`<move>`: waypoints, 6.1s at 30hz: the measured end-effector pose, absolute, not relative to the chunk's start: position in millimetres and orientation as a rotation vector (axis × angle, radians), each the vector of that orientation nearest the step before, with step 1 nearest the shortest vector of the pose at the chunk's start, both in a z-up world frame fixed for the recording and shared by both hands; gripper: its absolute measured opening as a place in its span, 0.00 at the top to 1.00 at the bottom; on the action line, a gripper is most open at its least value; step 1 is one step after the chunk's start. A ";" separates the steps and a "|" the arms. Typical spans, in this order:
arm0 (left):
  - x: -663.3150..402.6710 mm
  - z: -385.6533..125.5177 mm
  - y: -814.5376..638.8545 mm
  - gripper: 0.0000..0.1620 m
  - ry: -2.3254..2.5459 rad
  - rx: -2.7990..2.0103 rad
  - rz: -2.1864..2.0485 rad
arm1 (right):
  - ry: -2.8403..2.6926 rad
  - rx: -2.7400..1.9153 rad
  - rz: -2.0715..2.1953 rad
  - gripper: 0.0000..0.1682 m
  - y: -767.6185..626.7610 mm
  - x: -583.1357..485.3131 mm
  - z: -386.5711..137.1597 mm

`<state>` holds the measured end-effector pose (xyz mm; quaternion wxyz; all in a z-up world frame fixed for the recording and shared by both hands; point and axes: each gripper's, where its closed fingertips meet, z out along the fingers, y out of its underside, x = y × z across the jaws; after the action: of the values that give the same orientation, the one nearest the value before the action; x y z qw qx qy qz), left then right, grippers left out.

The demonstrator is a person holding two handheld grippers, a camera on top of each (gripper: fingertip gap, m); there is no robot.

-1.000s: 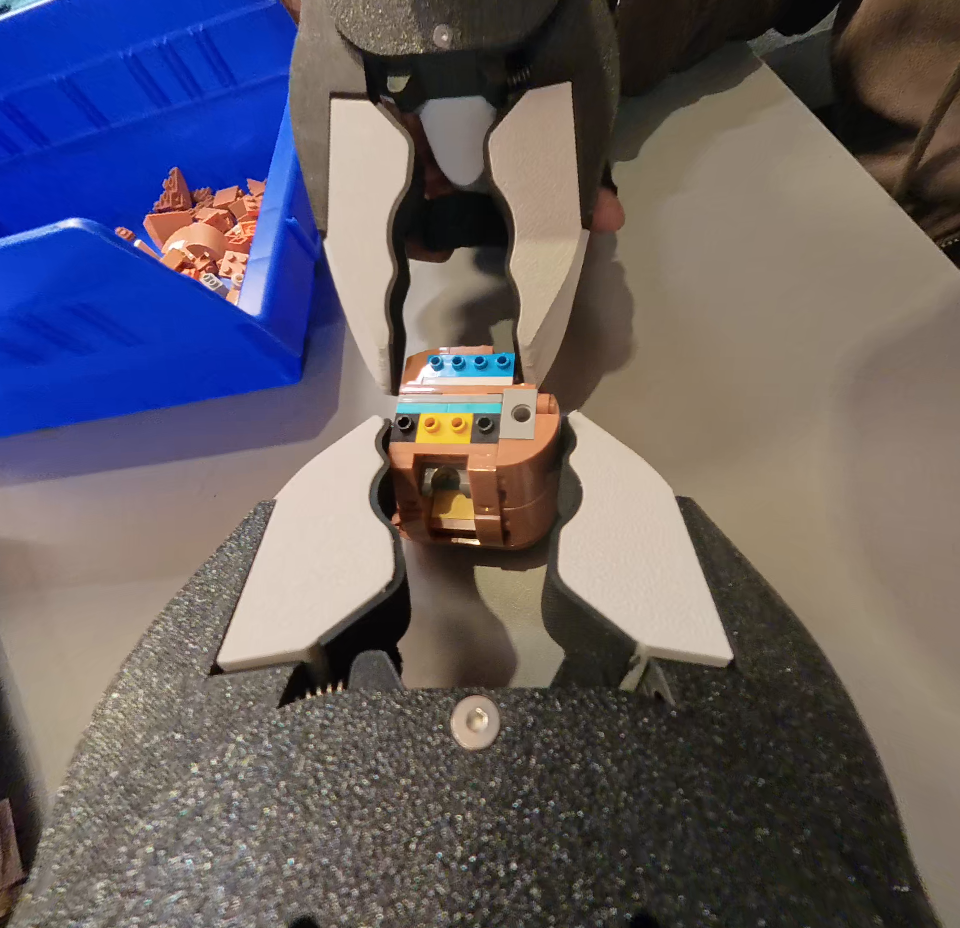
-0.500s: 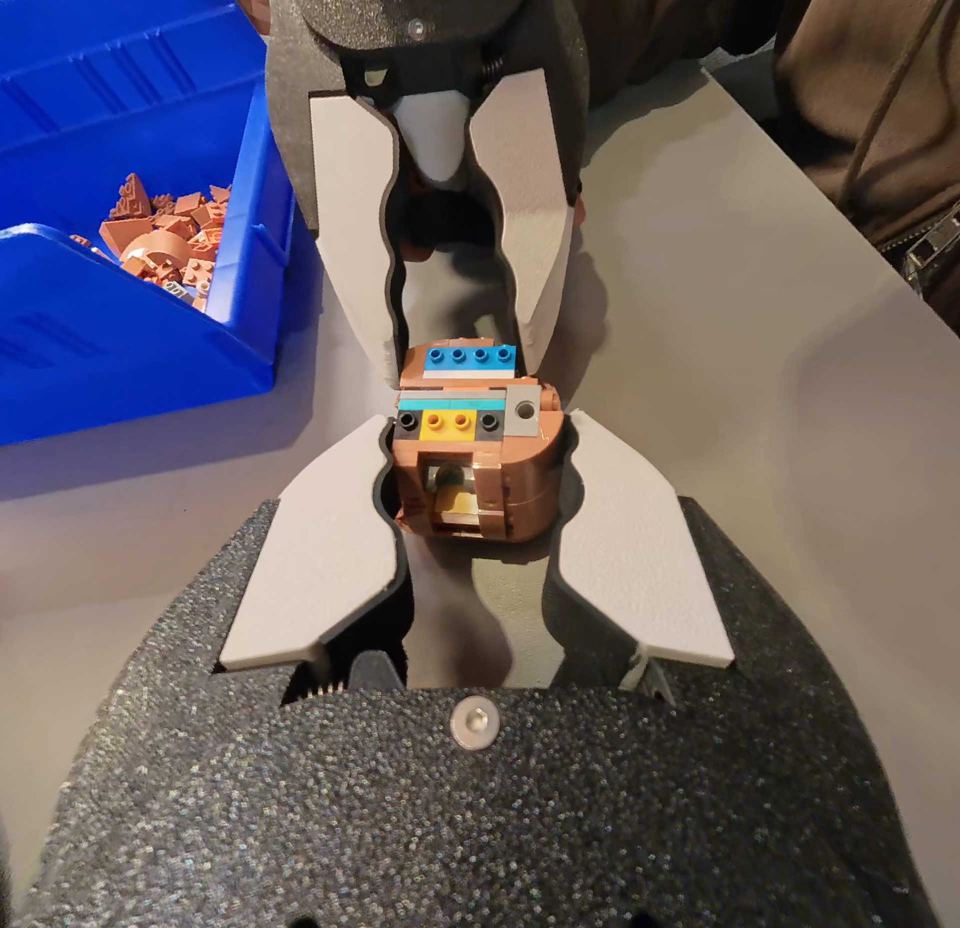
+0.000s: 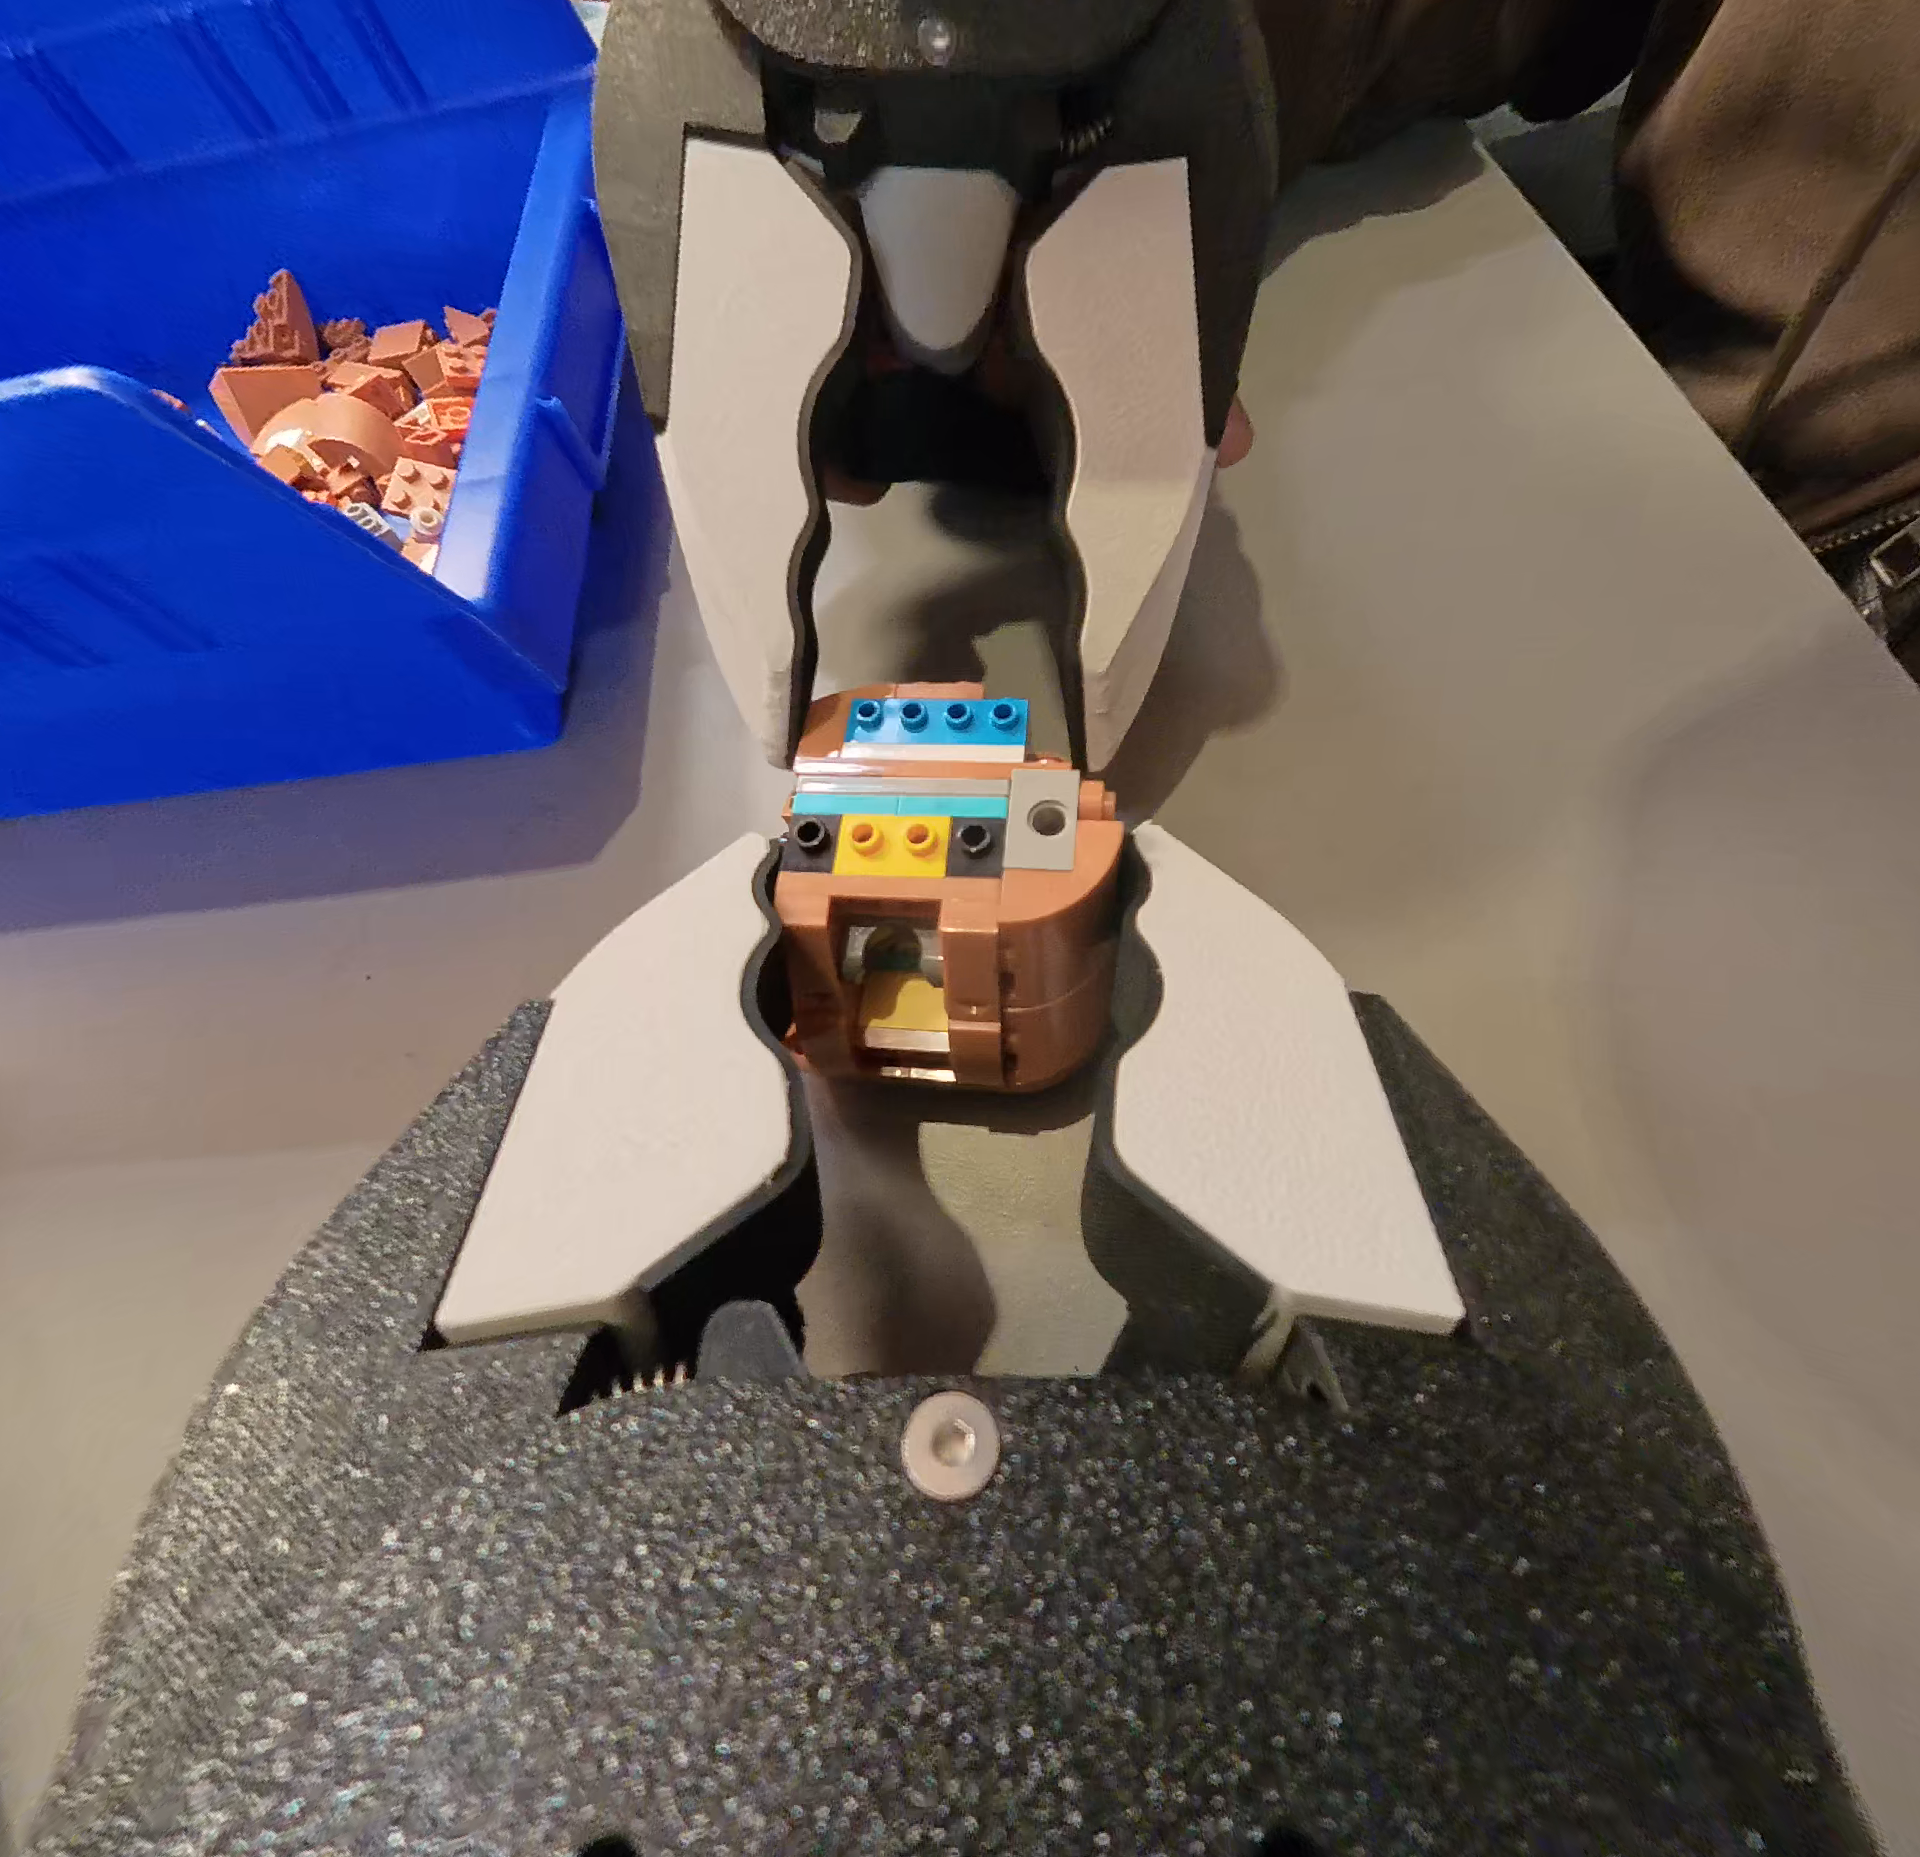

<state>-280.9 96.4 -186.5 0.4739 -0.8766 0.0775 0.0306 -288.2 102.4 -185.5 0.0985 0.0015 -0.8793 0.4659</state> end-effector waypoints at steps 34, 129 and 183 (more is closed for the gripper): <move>-308.8 -195.2 84.8 0.62 0.052 -2.257 0.227 | -2.441 0.182 1.318 0.73 100.7 -285.6 -180.6; -318.4 -168.9 63.3 0.68 -0.399 -2.371 0.297 | -2.741 -0.026 1.282 0.90 108.8 -282.2 -197.8; -297.7 -176.7 113.3 0.66 -0.037 -2.090 0.140 | -2.801 -0.126 1.578 0.95 120.5 -282.7 -180.1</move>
<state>-297.7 113.3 -176.7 0.4998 -0.8641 -0.0153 0.0577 -282.7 120.5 -180.1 -0.0376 -0.0392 -0.8700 0.4901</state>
